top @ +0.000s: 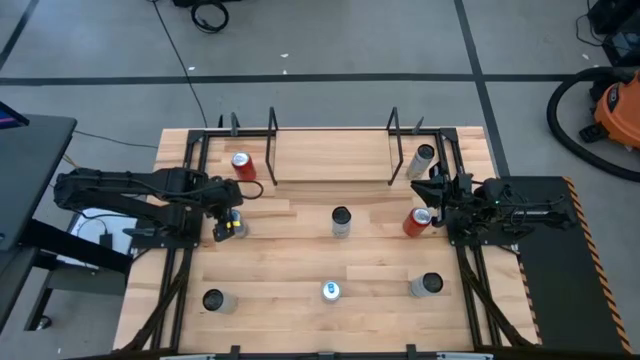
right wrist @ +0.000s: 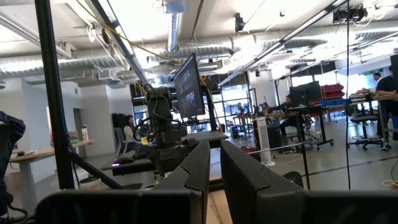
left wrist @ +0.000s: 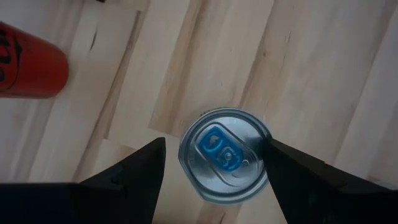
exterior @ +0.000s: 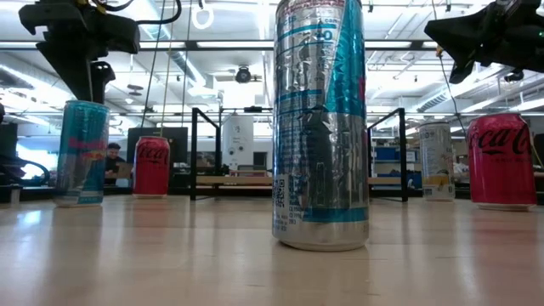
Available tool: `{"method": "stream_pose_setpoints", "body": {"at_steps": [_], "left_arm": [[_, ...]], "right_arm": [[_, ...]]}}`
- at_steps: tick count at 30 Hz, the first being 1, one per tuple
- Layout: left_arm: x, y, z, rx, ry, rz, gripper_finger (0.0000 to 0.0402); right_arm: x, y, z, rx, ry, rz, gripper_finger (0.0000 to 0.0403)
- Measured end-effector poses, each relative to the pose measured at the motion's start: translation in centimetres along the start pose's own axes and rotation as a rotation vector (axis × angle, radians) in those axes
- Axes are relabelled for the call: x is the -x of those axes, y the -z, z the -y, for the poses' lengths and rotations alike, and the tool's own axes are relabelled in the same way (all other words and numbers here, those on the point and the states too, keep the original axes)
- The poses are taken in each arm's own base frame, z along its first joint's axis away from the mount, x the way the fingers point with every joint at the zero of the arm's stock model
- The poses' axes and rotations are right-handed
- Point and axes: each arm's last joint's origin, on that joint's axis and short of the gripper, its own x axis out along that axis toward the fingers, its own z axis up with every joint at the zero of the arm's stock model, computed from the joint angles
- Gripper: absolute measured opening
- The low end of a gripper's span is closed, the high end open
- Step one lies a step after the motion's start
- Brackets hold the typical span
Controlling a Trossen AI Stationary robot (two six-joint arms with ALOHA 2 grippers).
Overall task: Place canned beverage on shelf
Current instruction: Put the top blue soda can on the shelf
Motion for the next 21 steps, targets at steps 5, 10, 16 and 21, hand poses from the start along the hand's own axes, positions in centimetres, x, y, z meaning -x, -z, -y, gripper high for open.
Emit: {"method": "stream_pose_setpoints", "body": {"at_steps": [5, 10, 16, 21], "left_arm": [[0.5, -0.2, 0.0, -0.034, -0.02, 0.004, 0.027], [2.0, -1.0, 0.0, -0.027, -0.008, 0.059, 0.027], [1.2, -0.5, 0.0, 0.019, -0.012, 0.025, 0.027], [0.1, 0.0, 0.0, 0.033, 0.01, -0.01, 0.027]], "right_arm": [[0.0, 0.0, 0.0, 0.0, 0.0, 0.0, 0.0048], [0.0, 0.0, 0.0, 0.0, 0.0, 0.0, 0.0048], [0.0, 0.0, 0.0, 0.0, 0.0, 0.0, 0.0048], [0.0, 0.0, 0.0, 0.0, 0.0, 0.0, 0.0048]]}}
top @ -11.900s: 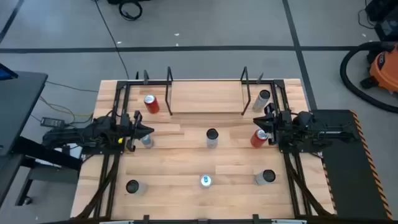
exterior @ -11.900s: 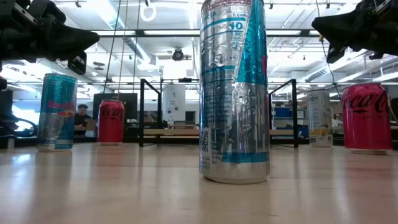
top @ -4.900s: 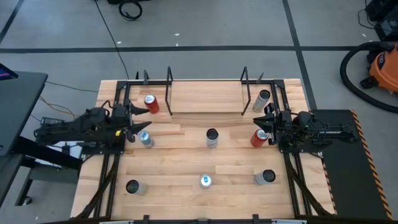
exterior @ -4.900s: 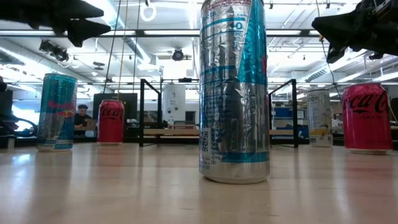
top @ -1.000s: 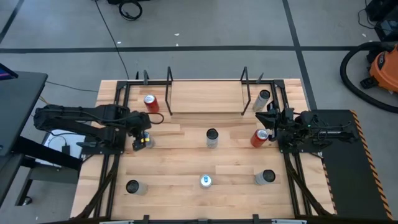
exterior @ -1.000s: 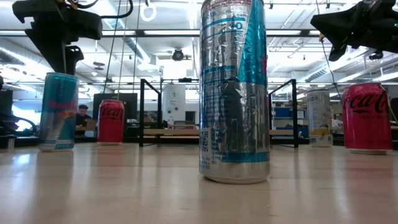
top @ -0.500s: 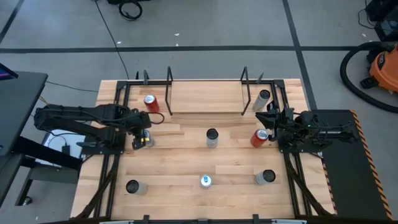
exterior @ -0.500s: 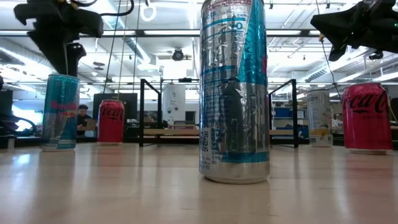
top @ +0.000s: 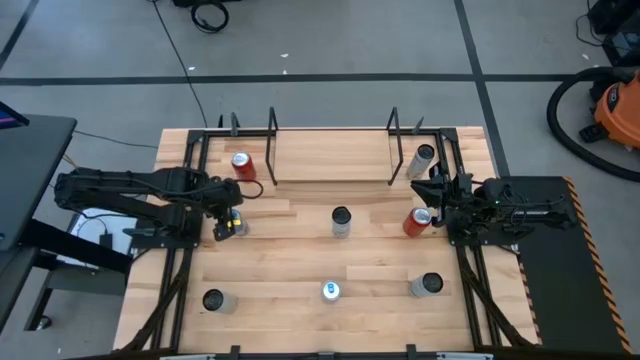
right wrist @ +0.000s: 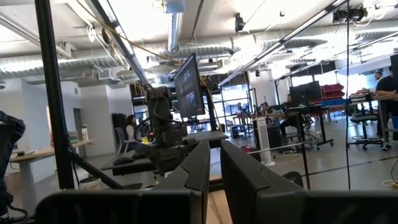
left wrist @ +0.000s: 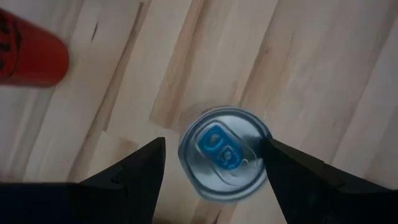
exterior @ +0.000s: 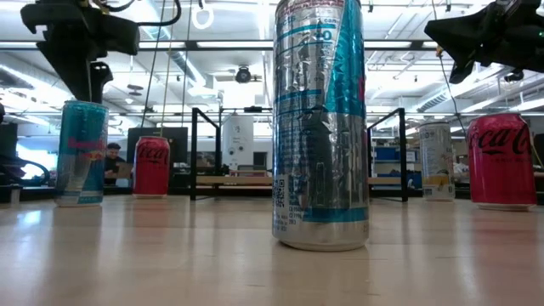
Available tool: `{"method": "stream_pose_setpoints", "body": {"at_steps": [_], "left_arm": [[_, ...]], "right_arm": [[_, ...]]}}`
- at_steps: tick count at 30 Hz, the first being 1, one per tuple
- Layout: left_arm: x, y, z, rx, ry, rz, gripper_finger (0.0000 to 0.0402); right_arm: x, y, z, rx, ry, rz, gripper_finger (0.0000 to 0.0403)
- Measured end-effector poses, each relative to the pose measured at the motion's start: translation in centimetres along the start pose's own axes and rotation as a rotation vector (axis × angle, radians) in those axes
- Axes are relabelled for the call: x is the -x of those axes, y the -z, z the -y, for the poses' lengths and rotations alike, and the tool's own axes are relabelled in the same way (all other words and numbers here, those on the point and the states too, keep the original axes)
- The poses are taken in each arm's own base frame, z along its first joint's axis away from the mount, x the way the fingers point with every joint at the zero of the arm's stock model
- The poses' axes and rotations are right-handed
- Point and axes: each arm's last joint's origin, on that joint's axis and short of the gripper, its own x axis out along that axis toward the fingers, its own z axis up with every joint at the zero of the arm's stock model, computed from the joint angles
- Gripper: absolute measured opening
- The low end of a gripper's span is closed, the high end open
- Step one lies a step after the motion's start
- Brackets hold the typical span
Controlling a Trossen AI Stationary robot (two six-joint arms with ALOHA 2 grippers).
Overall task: Place canned beverage on shelf
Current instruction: Put the top blue soda can on the shelf
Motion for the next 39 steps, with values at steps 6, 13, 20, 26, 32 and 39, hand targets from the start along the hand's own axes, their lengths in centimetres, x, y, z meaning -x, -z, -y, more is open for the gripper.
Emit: {"method": "stream_pose_setpoints", "body": {"at_steps": [6, 13, 20, 26, 32, 39], "left_arm": [[0.0, -0.1, 0.1, -0.003, 0.011, 0.01, 0.027], [0.2, -0.2, -0.2, -0.053, -0.07, 0.038, 0.027], [1.3, -1.0, -0.5, -0.008, -0.074, 0.085, 0.027], [1.4, -1.1, -0.4, -0.008, -0.071, 0.09, 0.027], [1.4, -1.2, -0.4, -0.013, -0.066, 0.102, 0.027], [1.4, -1.6, -0.3, -0.009, -0.053, 0.137, 0.027]], "right_arm": [[0.0, 0.0, 0.0, 0.0, 0.0, 0.0, 0.0048], [0.0, 0.0, 0.0, 0.0, 0.0, 0.0, 0.0048], [0.0, 0.0, 0.0, 0.0, 0.0, 0.0, 0.0048], [0.0, 0.0, 0.0, 0.0, 0.0, 0.0, 0.0048], [0.0, 0.0, 0.0, 0.0, 0.0, 0.001, 0.0048], [0.0, 0.0, 0.0, 0.0, 0.0, 0.001, 0.0048]]}}
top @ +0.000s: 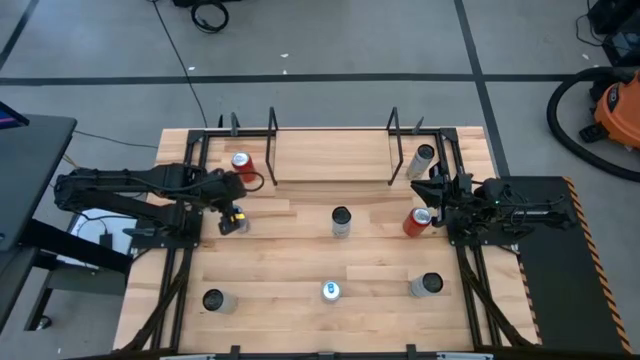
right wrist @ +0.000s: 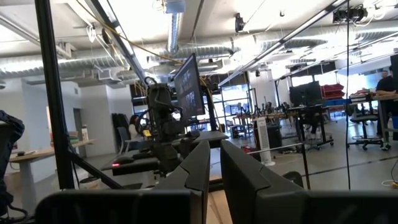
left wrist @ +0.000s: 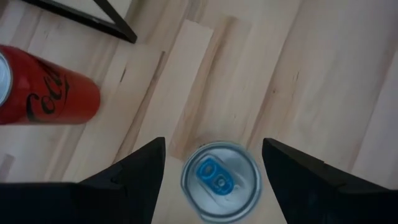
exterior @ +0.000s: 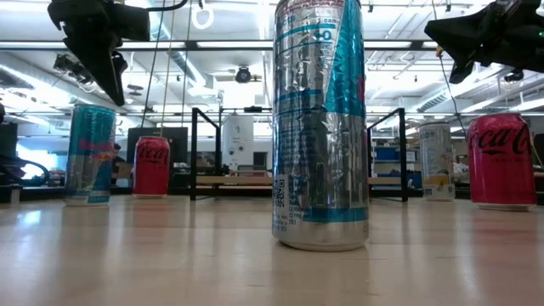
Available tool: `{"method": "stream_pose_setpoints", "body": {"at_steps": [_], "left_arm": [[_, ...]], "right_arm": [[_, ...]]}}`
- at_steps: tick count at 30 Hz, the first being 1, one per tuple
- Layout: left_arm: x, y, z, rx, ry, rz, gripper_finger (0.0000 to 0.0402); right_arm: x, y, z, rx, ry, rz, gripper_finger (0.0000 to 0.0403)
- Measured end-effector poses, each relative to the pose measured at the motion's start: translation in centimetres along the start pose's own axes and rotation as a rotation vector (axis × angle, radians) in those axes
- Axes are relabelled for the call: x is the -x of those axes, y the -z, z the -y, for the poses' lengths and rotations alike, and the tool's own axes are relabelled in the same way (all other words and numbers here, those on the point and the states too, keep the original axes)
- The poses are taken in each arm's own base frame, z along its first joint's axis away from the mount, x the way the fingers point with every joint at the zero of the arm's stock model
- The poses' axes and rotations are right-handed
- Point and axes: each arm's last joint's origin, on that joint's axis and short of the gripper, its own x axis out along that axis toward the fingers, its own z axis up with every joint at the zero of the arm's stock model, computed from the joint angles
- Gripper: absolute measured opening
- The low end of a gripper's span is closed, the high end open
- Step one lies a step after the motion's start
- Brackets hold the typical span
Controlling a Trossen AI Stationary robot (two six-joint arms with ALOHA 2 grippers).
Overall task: Place canned beverage on shelf
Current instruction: Put the top blue soda can on the shelf
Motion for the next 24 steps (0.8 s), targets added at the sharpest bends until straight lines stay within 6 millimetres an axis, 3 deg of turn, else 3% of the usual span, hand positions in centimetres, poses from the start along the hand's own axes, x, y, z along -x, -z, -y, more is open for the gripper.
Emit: {"method": "stream_pose_setpoints", "body": {"at_steps": [24], "left_arm": [[0.03, -0.07, 0.02, 0.016, 0.006, 0.005, 0.027]], "right_arm": [[0.0, 0.0, 0.0, 0.0, 0.0, 0.0, 0.0048]]}}
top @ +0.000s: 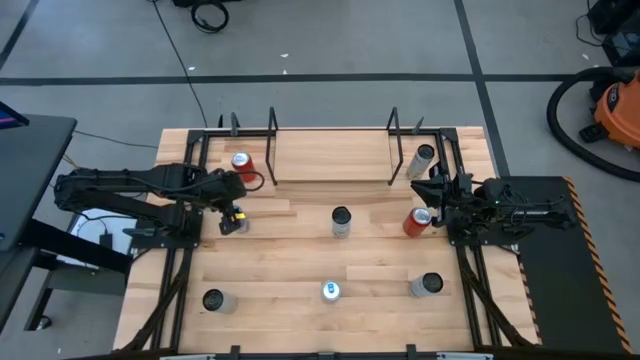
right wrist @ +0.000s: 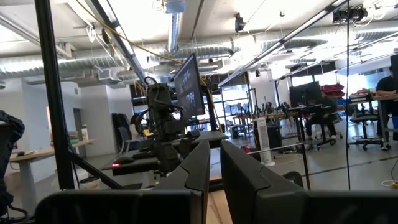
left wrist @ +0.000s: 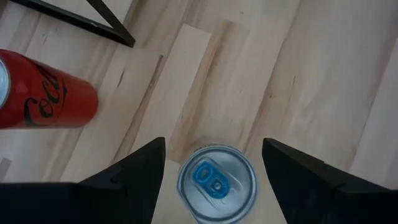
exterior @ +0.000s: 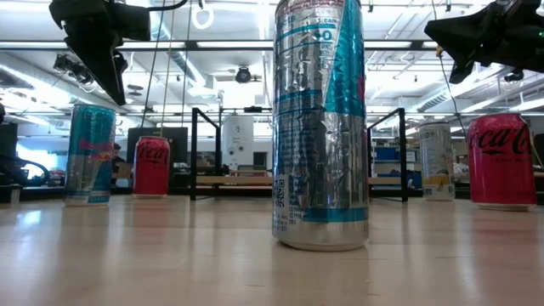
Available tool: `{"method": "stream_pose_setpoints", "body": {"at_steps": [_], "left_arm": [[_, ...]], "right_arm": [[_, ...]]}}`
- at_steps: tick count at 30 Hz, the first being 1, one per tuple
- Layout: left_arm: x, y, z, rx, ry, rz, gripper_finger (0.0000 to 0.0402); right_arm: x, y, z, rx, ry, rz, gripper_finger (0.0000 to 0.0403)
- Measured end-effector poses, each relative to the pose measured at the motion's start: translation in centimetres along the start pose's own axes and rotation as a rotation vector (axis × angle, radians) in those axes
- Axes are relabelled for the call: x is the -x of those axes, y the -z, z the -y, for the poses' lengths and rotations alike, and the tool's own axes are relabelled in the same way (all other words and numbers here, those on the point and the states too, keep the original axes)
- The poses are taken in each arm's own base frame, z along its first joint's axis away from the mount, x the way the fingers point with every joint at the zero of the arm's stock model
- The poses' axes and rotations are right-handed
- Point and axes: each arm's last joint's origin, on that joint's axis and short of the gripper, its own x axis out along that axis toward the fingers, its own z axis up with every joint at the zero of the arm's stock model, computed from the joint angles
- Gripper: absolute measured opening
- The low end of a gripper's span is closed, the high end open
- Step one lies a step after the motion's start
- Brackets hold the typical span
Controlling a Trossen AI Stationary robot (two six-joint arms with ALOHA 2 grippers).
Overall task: Place canned beverage on shelf
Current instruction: Put the top blue soda can on the shelf
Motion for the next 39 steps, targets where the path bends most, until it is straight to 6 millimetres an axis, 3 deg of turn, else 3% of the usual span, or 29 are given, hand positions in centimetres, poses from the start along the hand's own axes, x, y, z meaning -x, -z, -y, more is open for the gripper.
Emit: {"method": "stream_pose_setpoints", "body": {"at_steps": [8, 17, 31, 39], "left_arm": [[-0.1, -0.2, -0.5, 0.101, 0.005, -0.001, 0.0277], [-0.1, 0.2, -0.8, 0.105, 0.027, -0.06, 0.035], [-0.2, 0.4, -0.7, 0.146, 0.073, -0.099, 0.0353], [-2.0, 0.9, -0.5, 0.157, 0.052, -0.143, 0.0353]], "right_arm": [[0.0, 0.0, 0.0, 0.0, 0.0, 0.0, 0.0048], [0.0, 0.0, 0.0, 0.0, 0.0, 0.0, 0.0048], [0.0, 0.0, 0.0, 0.0, 0.0, 0.0, 0.0048], [0.0, 0.0, 0.0, 0.0, 0.0, 0.0, 0.0048]]}}
